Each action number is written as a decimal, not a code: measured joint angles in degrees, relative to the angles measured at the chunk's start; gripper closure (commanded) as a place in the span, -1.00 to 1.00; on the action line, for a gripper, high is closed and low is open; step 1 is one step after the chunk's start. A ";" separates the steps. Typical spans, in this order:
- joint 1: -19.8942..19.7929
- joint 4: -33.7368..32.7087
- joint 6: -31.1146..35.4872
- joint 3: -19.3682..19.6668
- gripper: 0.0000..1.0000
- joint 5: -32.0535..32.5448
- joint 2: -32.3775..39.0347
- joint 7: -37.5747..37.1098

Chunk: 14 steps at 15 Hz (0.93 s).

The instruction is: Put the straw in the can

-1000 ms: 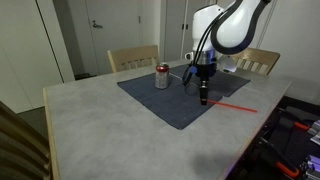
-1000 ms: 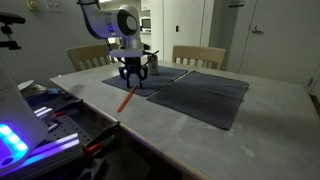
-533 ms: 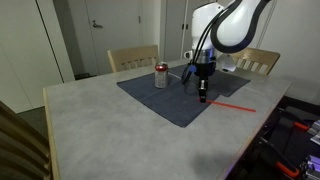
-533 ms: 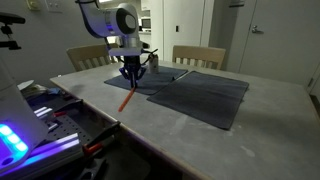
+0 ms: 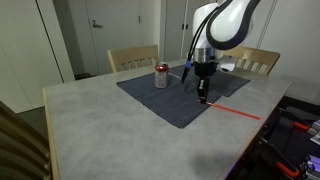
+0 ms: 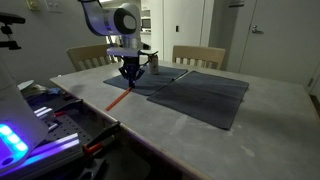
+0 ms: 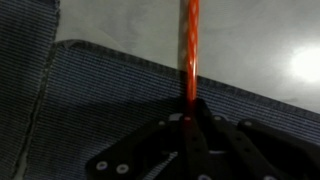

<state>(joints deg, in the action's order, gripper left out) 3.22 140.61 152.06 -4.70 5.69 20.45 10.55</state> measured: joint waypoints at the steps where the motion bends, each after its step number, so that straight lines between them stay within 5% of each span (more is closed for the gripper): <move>1: -0.95 0.00 -0.64 -1.06 0.96 -2.47 -0.04 1.32; 5: -3.41 0.01 -2.31 -3.91 0.96 -9.13 -0.06 4.73; 14: -3.47 0.57 -3.33 -3.35 0.96 -9.27 -3.59 1.57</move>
<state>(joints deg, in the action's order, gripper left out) -0.26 141.18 148.72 -8.05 -3.58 16.86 12.12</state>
